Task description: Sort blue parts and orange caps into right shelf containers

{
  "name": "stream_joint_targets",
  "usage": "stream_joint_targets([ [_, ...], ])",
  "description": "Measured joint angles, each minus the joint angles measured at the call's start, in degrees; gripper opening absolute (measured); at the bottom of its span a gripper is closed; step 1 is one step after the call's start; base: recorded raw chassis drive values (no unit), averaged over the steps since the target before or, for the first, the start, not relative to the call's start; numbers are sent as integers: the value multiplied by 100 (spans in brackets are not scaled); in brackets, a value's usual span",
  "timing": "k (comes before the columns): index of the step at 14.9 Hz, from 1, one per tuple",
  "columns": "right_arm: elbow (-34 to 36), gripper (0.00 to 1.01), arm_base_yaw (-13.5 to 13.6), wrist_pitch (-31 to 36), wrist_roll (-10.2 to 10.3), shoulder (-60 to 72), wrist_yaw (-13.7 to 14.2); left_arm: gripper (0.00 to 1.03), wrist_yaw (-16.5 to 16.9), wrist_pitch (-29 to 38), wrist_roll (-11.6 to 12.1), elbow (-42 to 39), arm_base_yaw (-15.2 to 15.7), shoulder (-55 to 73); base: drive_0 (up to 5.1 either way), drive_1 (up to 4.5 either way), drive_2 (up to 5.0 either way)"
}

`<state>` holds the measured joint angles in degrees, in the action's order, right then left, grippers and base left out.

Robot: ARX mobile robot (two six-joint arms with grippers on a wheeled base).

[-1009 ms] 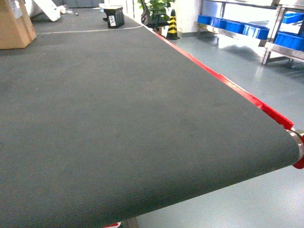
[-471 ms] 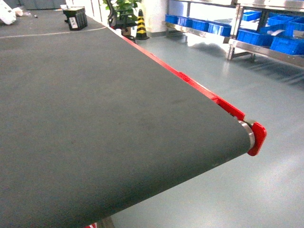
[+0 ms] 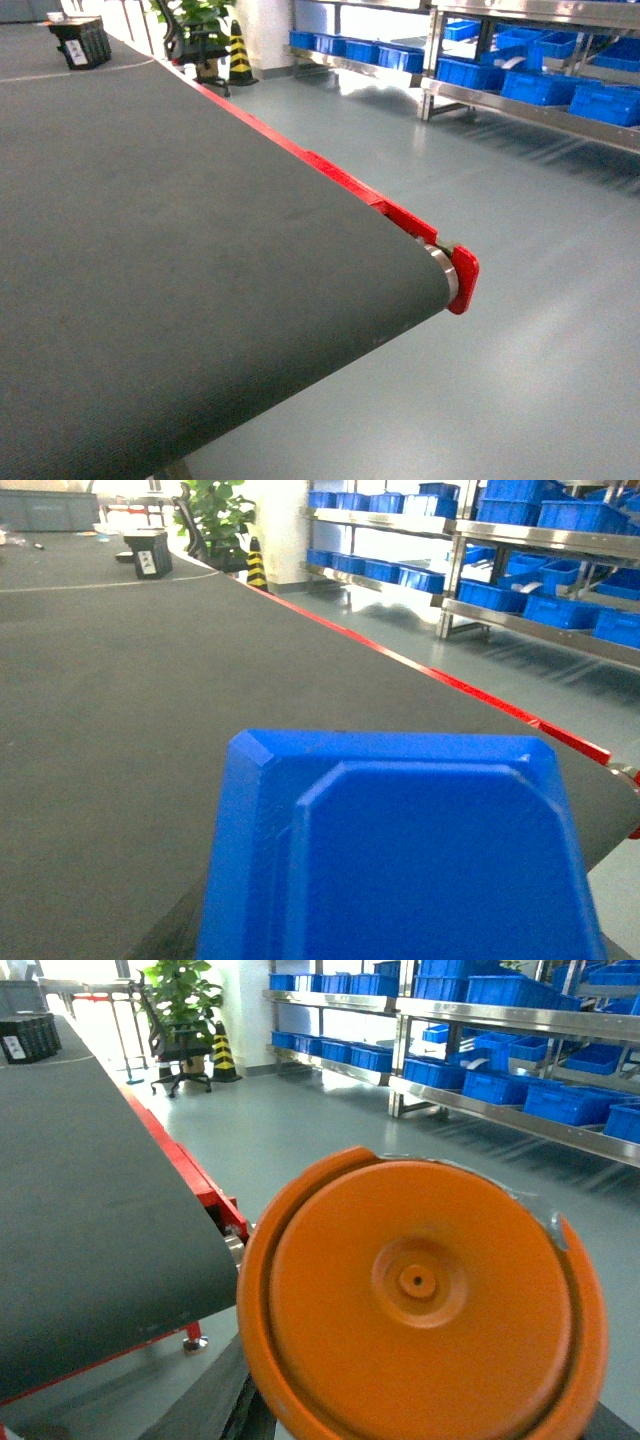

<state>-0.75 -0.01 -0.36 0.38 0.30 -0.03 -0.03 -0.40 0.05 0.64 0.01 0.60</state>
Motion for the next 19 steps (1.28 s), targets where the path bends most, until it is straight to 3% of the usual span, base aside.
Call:
stream_joint_targets([
  [19, 0, 46, 0, 0, 0, 0, 0, 42, 0, 0, 0, 0, -2, 0, -157, -157, -157],
])
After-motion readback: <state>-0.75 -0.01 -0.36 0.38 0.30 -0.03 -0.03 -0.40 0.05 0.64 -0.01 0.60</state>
